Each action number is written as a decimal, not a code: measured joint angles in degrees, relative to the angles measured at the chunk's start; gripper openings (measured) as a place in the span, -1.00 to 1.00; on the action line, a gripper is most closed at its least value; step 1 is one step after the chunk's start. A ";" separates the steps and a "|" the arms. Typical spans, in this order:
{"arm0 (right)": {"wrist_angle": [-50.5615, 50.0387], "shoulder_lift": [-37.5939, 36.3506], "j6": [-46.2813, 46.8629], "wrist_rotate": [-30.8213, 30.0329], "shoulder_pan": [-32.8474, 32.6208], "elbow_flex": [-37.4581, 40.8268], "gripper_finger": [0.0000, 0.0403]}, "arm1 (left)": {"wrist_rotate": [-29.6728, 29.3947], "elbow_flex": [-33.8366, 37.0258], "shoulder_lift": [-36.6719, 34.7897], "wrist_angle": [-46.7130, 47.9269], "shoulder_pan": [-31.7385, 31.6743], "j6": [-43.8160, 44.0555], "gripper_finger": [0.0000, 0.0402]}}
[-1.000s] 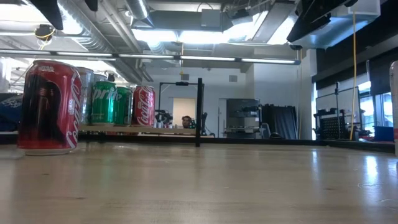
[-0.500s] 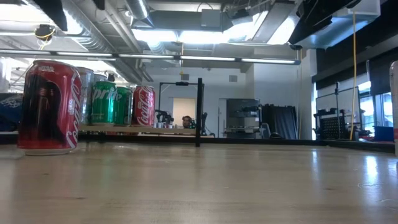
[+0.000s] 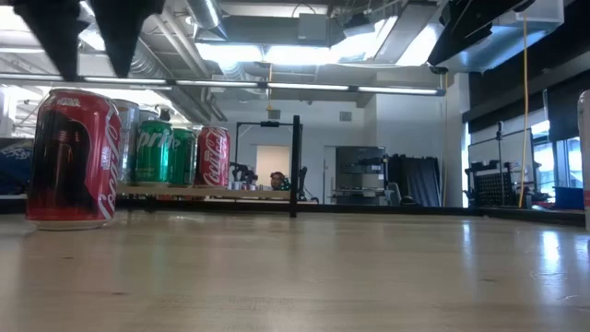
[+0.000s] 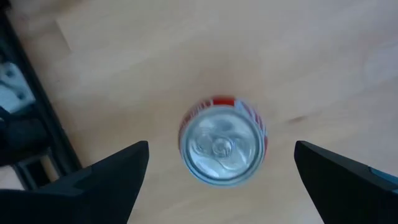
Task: Place canned beverage on shelf
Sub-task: Put the red-white soda can on the shelf, then put the top white-pink soda can on the shelf
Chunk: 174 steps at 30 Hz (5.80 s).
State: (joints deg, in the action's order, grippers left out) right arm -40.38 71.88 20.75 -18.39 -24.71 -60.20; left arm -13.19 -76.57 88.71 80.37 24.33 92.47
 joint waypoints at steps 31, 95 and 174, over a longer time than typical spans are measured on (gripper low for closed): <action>-0.09 0.00 -3.42 -0.47 0.00 0.00 0.43 | 7.58 11.20 -0.36 -14.11 -2.75 -14.80 0.31; 2.04 0.41 -21.27 13.51 44.61 -4.66 0.43 | 6.79 0.34 -0.17 -15.24 -58.45 -120.10 0.33; 1.70 -5.86 -15.74 16.54 36.75 -4.66 0.43 | 7.81 -12.58 -1.09 -34.43 -32.42 -92.19 0.62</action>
State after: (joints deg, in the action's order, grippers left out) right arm -38.68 66.01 5.01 -1.85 12.04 -64.86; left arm -5.38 -89.15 87.61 45.94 -8.09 0.27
